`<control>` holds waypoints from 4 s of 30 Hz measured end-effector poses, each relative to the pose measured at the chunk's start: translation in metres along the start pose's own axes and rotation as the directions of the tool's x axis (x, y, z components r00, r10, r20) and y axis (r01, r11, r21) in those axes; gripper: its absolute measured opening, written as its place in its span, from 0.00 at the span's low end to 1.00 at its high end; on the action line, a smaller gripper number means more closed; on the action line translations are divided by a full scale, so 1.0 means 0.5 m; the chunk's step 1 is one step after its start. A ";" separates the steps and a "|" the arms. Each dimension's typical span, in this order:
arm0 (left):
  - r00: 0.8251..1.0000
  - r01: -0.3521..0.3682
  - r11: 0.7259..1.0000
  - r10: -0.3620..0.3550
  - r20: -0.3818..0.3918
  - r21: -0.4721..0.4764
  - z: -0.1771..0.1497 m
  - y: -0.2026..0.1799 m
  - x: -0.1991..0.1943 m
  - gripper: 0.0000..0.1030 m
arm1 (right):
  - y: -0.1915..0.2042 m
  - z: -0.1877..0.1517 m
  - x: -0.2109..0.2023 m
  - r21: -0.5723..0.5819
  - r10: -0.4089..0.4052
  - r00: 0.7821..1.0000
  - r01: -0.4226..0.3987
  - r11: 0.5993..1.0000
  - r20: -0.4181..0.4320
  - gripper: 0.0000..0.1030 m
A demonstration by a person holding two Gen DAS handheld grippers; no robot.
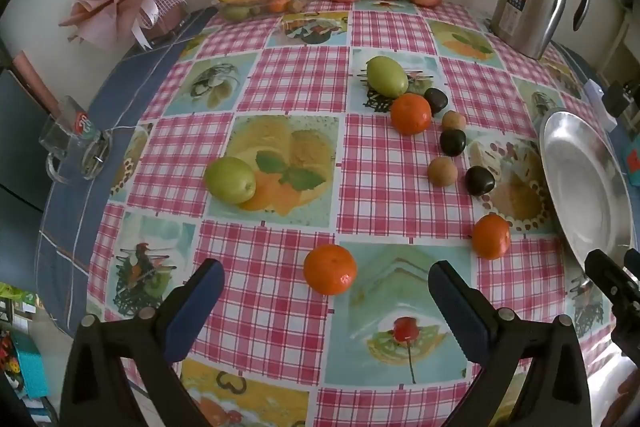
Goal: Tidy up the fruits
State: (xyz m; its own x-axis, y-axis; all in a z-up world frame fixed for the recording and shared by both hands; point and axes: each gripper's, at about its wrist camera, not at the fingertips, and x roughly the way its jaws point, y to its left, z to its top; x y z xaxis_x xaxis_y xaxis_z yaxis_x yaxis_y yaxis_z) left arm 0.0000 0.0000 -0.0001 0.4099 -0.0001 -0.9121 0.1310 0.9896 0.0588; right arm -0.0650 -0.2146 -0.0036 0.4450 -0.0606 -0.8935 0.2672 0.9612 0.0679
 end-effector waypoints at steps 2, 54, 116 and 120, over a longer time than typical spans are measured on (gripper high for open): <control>1.000 0.001 1.000 -0.001 -0.001 0.000 -0.001 0.001 0.000 1.00 | 0.001 0.000 0.000 0.000 0.000 1.000 0.000 1.000 0.000 0.91; 0.998 0.066 0.997 -0.066 -0.010 -0.028 -0.001 0.009 0.001 1.00 | 0.021 0.008 0.008 -0.047 -0.007 1.000 0.007 0.999 -0.006 0.91; 0.968 0.239 0.951 -0.248 -0.024 -0.198 0.100 0.011 0.010 0.38 | 0.139 0.126 0.085 -0.066 0.120 0.987 -0.128 0.990 -0.103 0.37; 0.961 0.271 0.941 -0.278 -0.004 -0.202 0.138 -0.031 -0.002 0.38 | 0.104 0.142 0.071 -0.025 0.104 0.991 -0.106 0.994 -0.087 0.37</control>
State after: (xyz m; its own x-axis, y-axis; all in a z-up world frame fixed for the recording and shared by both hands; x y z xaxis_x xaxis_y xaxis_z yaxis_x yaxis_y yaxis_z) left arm 0.0599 -0.0254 0.0277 0.3536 -0.2743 -0.8943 0.0523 0.9603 -0.2739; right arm 0.0256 -0.1858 -0.0001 0.3946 0.0631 -0.9167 0.1970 0.9686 0.1515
